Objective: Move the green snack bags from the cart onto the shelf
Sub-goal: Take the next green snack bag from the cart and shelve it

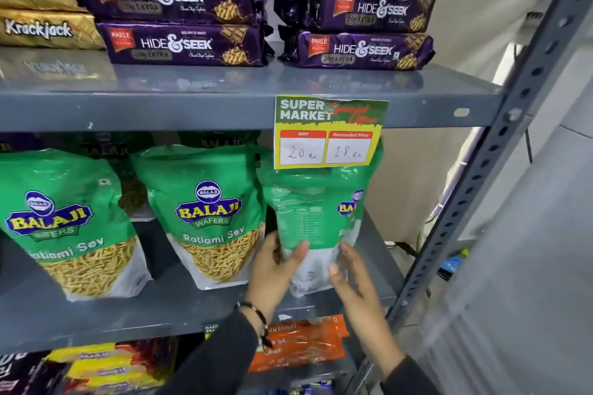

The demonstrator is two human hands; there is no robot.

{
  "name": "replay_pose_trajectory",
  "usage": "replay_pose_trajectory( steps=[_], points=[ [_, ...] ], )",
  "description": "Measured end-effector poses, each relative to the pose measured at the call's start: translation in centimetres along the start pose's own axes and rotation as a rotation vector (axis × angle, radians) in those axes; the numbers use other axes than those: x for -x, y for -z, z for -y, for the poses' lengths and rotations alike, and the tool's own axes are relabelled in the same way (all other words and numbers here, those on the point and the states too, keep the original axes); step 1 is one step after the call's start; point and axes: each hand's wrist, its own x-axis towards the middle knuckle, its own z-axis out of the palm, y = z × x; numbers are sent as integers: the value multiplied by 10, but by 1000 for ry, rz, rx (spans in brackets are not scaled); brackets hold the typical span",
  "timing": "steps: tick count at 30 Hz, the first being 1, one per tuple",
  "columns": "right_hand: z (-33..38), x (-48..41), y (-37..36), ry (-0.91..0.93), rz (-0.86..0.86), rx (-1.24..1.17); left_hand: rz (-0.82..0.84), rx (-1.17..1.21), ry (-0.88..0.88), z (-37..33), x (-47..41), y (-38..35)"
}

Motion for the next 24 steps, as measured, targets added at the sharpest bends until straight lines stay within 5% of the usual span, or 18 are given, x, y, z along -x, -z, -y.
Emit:
replay_pose_trajectory(
  steps=[3,8,13,19,24],
  points=[
    [4,-31,13,-12,28,48,-10,14,-3,16,32,-23],
    [6,-3,22,129,-453,-70,-136,27,-7,18,37,-23],
    [-2,-2,4,190,-269,26,-50,273,119,-5,-6,-19],
    [-11,-54,30,65,-161,-327,107,392,141,-6,-7,-43],
    [-23,-64,36,24,-146,-350,5,316,43,8,30,-58]
  ],
)
